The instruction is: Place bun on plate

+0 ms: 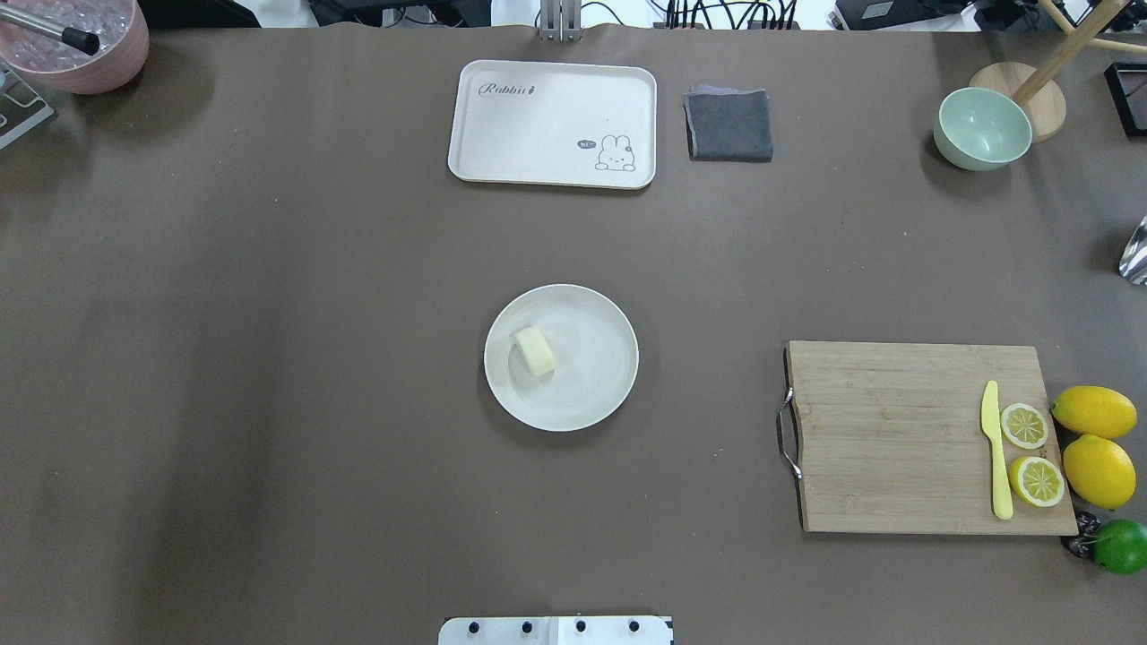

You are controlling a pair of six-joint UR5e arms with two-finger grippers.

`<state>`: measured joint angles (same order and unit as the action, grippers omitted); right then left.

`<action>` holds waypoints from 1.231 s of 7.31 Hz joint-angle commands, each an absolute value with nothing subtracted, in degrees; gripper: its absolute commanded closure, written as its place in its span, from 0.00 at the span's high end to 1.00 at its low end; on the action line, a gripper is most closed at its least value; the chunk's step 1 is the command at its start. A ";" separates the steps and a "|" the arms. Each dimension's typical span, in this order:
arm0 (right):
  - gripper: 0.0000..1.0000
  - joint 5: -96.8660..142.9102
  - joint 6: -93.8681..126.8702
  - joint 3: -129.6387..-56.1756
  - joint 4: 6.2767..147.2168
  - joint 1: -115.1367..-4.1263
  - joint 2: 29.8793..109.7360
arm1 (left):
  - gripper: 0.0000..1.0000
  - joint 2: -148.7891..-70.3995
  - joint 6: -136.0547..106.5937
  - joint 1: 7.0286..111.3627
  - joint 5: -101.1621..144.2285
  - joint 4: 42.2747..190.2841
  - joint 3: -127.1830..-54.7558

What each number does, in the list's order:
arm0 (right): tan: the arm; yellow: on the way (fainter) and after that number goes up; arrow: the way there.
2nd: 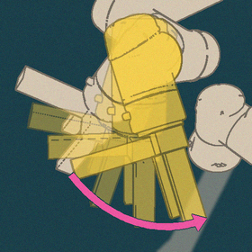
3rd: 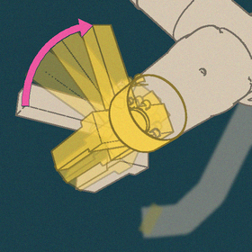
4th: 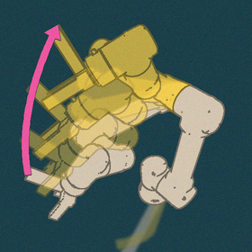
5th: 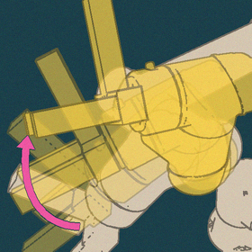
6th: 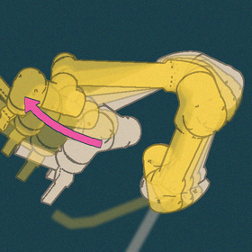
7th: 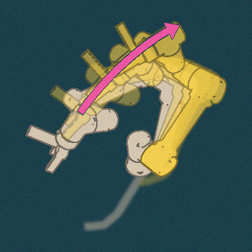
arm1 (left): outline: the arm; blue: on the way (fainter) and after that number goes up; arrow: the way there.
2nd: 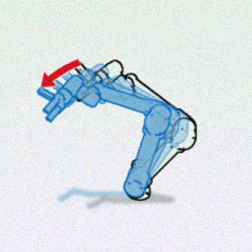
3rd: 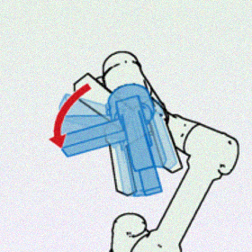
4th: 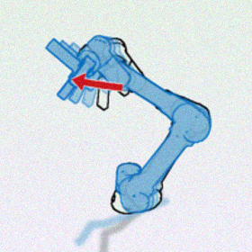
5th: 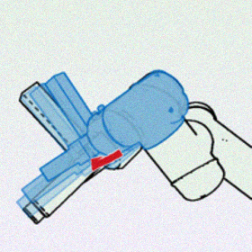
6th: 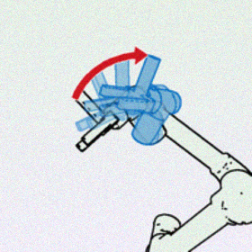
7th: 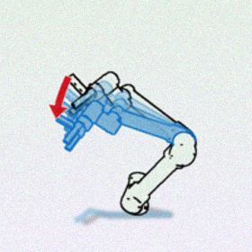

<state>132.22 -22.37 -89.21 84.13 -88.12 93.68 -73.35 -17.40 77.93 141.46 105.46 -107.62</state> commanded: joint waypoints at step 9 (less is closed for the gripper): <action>1.00 132.27 -19.16 -93.34 84.55 -87.01 93.25 | 0.97 -94.31 -8.35 87.10 141.50 76.99 -102.82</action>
